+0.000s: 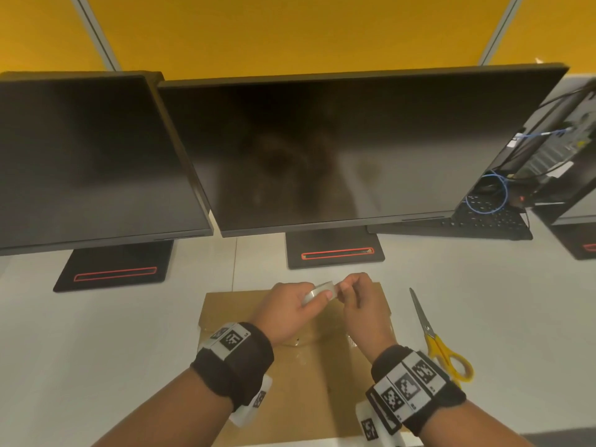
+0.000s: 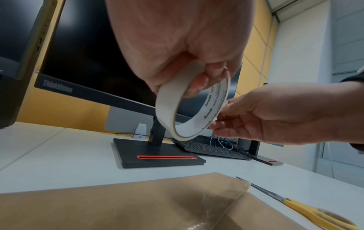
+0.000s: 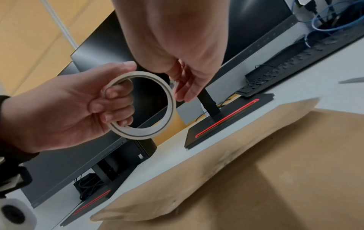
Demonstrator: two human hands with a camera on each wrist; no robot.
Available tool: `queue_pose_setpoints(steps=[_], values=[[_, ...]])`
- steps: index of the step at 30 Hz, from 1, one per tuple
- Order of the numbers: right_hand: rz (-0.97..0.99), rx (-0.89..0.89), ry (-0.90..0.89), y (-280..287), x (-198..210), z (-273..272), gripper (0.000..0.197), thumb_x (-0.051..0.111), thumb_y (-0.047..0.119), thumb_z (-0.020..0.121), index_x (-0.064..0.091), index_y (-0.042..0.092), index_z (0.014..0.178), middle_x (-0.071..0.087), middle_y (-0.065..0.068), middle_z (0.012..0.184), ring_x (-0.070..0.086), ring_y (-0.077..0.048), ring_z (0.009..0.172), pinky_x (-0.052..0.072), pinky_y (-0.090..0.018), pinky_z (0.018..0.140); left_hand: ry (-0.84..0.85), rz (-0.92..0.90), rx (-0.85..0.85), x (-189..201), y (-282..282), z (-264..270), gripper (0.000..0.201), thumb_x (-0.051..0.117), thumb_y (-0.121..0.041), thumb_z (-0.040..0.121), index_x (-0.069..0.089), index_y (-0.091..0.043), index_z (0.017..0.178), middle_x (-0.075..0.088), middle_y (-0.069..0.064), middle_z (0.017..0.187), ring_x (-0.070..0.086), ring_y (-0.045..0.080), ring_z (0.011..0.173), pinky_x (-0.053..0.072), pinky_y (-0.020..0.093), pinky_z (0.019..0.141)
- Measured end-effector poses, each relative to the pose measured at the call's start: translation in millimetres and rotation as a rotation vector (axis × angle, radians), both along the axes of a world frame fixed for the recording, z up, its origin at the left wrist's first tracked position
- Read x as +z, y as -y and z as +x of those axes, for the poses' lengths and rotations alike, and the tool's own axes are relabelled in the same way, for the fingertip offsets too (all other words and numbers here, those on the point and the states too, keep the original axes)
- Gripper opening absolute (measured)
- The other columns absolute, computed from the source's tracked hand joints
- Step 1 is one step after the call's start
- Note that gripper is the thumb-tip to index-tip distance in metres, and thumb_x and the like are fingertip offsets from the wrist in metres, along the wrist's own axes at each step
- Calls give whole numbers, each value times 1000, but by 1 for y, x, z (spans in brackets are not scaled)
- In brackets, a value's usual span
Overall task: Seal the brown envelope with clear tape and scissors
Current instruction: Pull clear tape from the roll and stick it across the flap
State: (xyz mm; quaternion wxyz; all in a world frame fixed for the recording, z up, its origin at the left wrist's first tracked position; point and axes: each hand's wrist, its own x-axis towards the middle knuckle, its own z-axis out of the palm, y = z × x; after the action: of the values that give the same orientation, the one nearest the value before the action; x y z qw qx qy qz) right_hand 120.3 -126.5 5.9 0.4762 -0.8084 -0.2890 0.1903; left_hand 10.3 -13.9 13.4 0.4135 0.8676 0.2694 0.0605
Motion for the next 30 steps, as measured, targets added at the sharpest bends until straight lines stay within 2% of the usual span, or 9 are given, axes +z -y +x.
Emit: queue_pose_setpoints(steps=[5,8,10,13,16,20,24,27,30], values=[[34,1,-59,2,0,-1,12,41,10,98,50,7,92,56,3,76,57,-11,73,39,-1,60,23,-11,22,-4,1,-2,45,48,-51,90,49,-15,63,41,-4,53,38,14,51,32,30,55],[85,-30,-172,-1,3,1,14,34,16,101,46,10,97,65,-1,81,66,-13,79,48,-6,65,32,-17,57,-5,2,-4,46,50,-48,91,41,-22,55,37,-6,48,35,8,47,28,27,52],[71,-5,-178,-2,5,4,14,32,20,101,44,13,99,68,0,83,67,-8,78,50,-8,67,46,-41,95,-5,3,-5,48,54,-42,93,36,-25,51,35,-7,43,34,8,44,24,25,50],[52,66,-181,-2,8,5,13,31,20,101,42,15,97,66,5,86,61,5,78,42,0,63,31,-28,105,-6,0,-5,49,54,-41,93,33,-24,52,31,-6,46,31,9,46,25,27,52],[54,109,-120,-3,2,4,16,32,22,101,40,26,88,64,6,97,62,-3,93,50,-17,84,8,-12,102,-10,-5,-5,49,51,-47,93,35,-17,57,33,-3,53,32,15,51,29,31,55],[54,127,-134,-2,7,0,17,34,20,100,40,29,87,60,6,100,63,-7,96,45,-6,70,-2,-15,101,-10,-6,-5,47,49,-46,93,39,-16,59,36,-3,54,34,15,51,30,30,56],[98,132,-173,0,14,0,15,31,21,101,45,15,98,61,1,98,65,5,74,40,0,63,-24,-3,96,-15,-7,-11,45,50,-46,93,40,-23,56,37,-6,51,35,12,51,29,30,56],[152,192,-250,-1,13,-4,13,31,26,100,43,22,94,59,1,103,69,-4,85,52,-16,82,-12,-38,124,-16,-12,-17,46,52,-46,93,39,-26,53,36,-7,50,35,11,51,29,30,56],[167,203,-316,-4,10,-5,12,35,22,100,43,21,91,61,-4,97,67,-13,91,52,-27,90,-51,-23,97,-12,-19,-21,43,50,-48,93,43,-28,56,42,-8,54,40,9,53,33,28,58]])
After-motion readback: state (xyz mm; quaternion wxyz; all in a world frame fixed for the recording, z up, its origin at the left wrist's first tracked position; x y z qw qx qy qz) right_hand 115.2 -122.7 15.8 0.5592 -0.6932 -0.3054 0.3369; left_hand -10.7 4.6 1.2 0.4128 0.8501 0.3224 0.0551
